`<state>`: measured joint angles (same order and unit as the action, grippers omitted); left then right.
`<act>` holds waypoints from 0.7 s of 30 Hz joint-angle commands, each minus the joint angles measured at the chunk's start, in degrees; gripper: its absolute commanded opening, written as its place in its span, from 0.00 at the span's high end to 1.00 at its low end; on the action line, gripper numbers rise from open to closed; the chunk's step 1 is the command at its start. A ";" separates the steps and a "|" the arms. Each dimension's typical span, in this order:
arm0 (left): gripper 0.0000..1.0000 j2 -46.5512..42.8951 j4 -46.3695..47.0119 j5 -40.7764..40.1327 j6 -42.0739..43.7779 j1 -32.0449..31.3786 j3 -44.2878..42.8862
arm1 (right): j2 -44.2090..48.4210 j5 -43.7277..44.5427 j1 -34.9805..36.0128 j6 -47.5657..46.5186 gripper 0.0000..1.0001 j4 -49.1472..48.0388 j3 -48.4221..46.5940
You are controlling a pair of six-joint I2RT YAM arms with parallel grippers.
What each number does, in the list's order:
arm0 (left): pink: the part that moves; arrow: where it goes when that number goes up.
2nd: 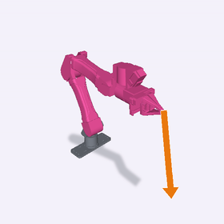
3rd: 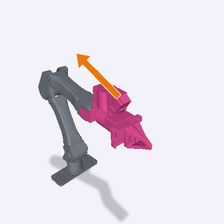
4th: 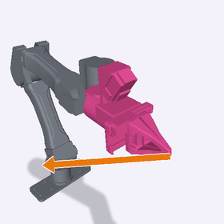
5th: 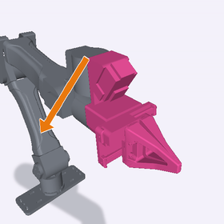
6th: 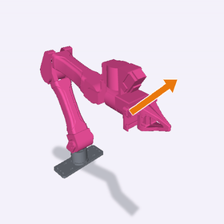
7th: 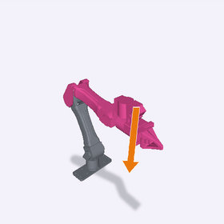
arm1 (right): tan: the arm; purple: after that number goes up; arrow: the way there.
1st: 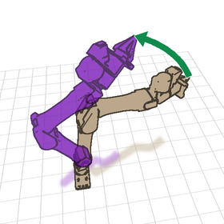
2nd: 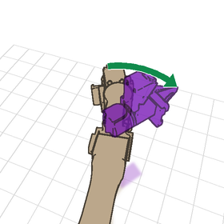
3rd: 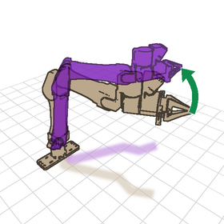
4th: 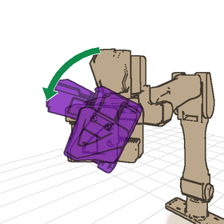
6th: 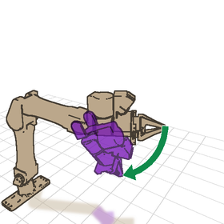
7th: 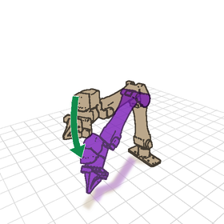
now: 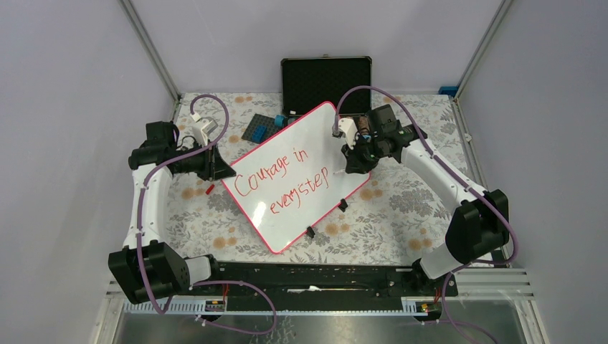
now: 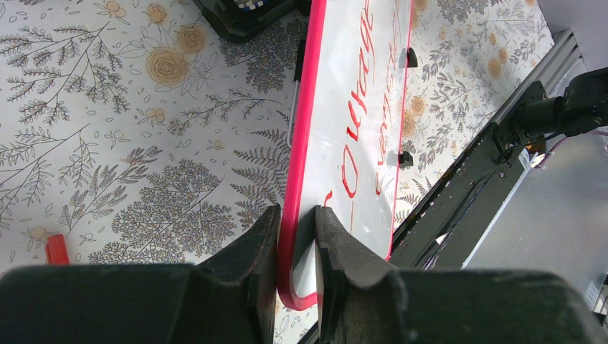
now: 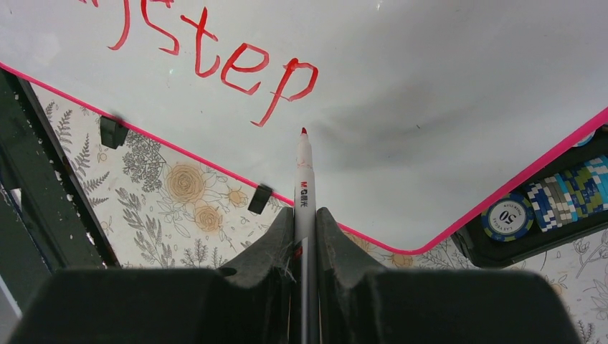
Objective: Write a sentence on the whiteboard
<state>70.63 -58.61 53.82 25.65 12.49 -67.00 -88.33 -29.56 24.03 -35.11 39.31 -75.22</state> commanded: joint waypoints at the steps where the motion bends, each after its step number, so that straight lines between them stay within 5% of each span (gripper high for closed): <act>1: 0.94 0.50 1.33 -2.05 2.48 -0.54 0.42 | -1.48 -0.35 -0.13 -0.48 1.00 -1.62 -0.98; 21: 0.93 0.47 1.30 -2.08 2.54 -0.52 0.50 | -1.77 2.30 -0.07 -1.62 1.00 -3.08 2.86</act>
<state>70.63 -58.59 53.80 25.65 12.49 -67.00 -91.55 -29.15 24.05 -35.46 37.01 -73.58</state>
